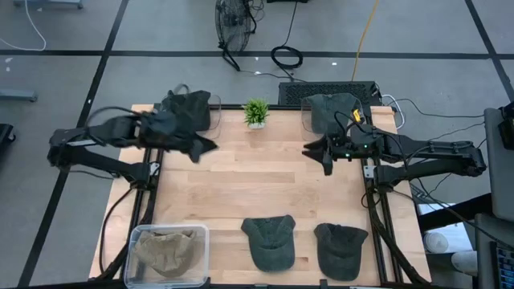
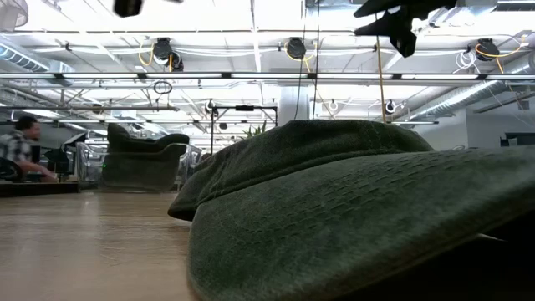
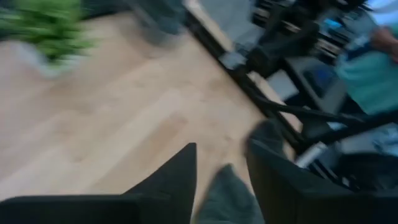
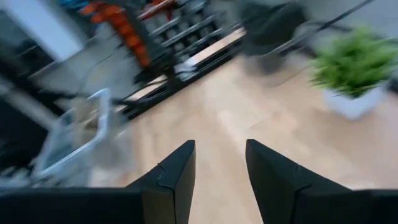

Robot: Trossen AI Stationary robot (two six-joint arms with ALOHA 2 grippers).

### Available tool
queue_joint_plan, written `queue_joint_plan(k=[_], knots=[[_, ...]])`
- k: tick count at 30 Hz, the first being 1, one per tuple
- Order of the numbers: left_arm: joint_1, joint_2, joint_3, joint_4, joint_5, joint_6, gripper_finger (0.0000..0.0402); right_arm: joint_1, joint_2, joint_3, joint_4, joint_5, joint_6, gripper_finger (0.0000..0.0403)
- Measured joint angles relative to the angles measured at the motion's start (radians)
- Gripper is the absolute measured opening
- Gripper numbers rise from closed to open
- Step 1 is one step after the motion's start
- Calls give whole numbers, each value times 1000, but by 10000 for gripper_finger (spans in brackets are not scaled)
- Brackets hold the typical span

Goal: Pick & Place hat
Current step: Put the green cap into the right transparent bin

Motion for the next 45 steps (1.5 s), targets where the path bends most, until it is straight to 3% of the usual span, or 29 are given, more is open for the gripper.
queue_joint_plan(k=[10, 21, 35, 42, 45], knots=[[-176, 234, 0, 324, 0, -32, 106, 0, -83, 0, -153, -211, 58, 130], [-300, 400, 0, 627, -8, -68, 92, 1, -212, 0, -186, -212, 89, 130], [-351, 435, 0, 705, -86, -31, 92, 5, -214, 0, -101, -212, 137, 130], [-341, 434, 0, 716, -88, -8, 92, 135, -106, 0, 66, -205, 137, 130], [-328, 434, 0, 718, -88, -7, 92, 214, -34, 0, 117, -154, 137, 130]])
